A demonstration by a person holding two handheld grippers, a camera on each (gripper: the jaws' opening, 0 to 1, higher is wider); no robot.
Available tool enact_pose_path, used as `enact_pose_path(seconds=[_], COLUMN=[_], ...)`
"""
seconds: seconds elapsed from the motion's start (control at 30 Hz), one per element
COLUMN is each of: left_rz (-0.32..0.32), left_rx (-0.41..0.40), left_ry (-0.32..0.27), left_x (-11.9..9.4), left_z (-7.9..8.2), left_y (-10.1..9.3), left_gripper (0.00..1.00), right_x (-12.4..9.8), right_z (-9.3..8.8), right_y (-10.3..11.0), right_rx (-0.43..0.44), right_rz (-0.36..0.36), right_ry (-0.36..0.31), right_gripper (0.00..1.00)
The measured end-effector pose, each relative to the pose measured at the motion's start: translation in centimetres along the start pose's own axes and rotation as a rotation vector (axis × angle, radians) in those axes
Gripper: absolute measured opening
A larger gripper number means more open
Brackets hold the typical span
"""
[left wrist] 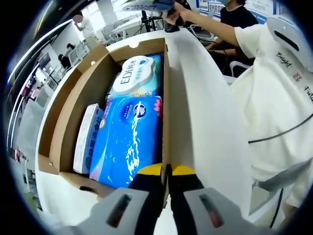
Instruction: Operate the shoe box by opening the lid, removing the specified soft item, and placing it in the target area until the item is outside and the box remains undamaged.
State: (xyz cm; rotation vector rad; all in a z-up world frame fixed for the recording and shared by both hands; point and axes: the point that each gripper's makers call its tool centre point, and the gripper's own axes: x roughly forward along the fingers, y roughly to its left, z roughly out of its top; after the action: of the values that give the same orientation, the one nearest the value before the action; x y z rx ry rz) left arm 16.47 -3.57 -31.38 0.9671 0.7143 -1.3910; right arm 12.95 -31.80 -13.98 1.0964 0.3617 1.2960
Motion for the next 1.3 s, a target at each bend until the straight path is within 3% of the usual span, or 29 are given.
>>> enact_pose_path(seconds=[0.17,0.47,0.9,1.1,1.17,1.3], left_rz=[-0.010,-0.005,-0.002,-0.004,-0.005,-0.005], left_rx=[-0.007,-0.006,-0.004,-0.003,-0.003,-0.002], left_ry=[0.011,0.009,0.005,0.004,0.004,0.004], left_x=[0.0,0.0,0.0,0.0,0.0,0.0], left_z=[0.0,0.0,0.0,0.0,0.0,0.0], left_y=[0.0,-0.1,-0.2,-0.2,-0.2,-0.2], left_gripper=[0.02,0.02,0.03,0.02,0.02,0.02], right_x=[-0.5,-2.7,-2.8,-4.6,-4.9,-5.4], right_z=[-0.2,-0.3,-1.2,-0.7,-0.3,0.3], right_y=[0.9,1.0,0.7,0.2,0.9,0.6], right_rx=[-0.010,-0.009,-0.010,-0.010,-0.026,-0.031], right_rz=[0.017,-0.024,-0.062,-0.092,-0.058,-0.085], right_ry=[-0.020,-0.048,-0.028,-0.007,-0.041,-0.052], right_gripper=[0.00,0.00,0.00,0.00,0.00,0.00])
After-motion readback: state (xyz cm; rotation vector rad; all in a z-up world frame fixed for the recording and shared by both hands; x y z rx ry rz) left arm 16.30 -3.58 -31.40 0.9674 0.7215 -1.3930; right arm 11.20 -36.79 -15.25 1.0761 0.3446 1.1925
